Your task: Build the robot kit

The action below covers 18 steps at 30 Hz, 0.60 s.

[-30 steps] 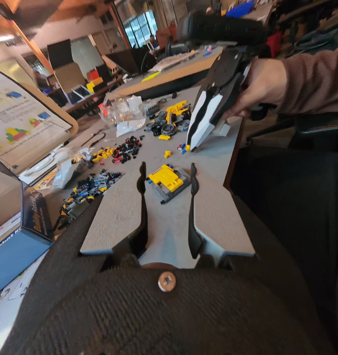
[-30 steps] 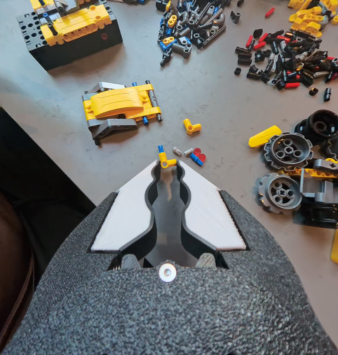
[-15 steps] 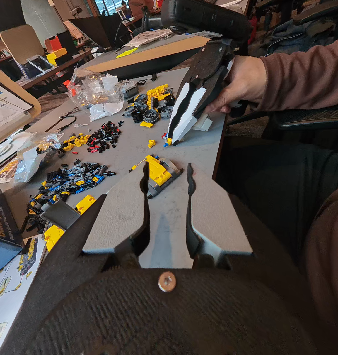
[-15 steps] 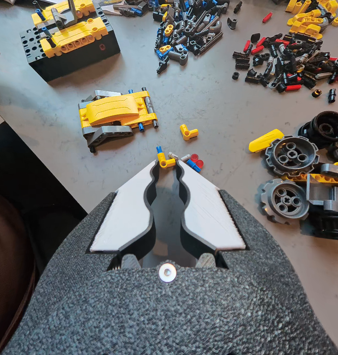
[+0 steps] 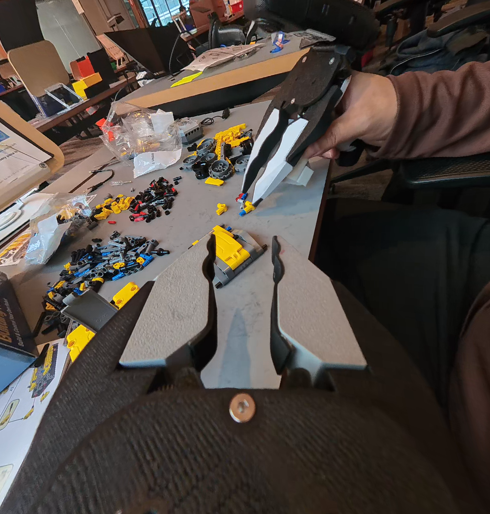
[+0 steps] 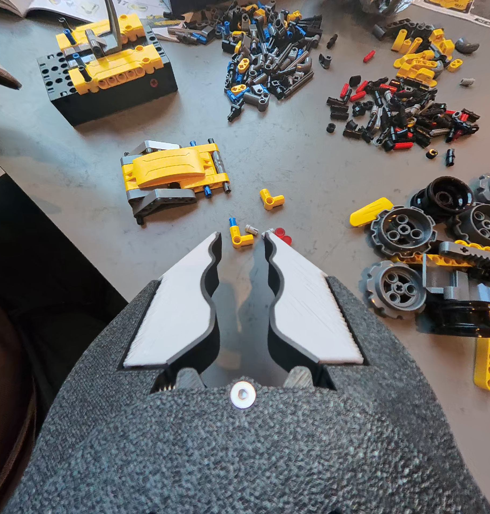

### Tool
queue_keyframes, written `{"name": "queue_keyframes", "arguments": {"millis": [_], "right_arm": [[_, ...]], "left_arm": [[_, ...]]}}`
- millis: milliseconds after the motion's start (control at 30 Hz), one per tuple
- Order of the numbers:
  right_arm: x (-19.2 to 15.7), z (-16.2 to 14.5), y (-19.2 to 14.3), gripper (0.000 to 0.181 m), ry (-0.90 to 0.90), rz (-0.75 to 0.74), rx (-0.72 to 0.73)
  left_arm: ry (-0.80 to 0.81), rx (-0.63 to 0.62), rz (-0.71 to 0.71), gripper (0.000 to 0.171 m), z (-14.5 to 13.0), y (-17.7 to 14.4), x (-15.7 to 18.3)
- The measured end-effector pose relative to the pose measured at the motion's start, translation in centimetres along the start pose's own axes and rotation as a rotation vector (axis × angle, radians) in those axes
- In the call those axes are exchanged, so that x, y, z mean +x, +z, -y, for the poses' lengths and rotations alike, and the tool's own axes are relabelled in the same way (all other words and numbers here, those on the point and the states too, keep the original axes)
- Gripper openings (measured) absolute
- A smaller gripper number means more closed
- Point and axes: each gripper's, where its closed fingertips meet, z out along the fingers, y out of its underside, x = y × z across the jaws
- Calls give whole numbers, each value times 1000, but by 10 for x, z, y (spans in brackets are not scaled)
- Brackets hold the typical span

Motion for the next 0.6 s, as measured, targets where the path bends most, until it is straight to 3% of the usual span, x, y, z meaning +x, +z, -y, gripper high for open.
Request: {"name": "queue_keyframes", "arguments": {"millis": [400,500,600], "right_arm": [[4,11,-14,34,80,33,86],[12,13,-22,30,106,23,117],[25,16,-28,14,115,-7,118]], "left_arm": [[-9,7,-2,36,1,0,-1],[-11,-9,-9,36,-1,1,0],[-21,-15,-16,36,-2,2,0]]}}
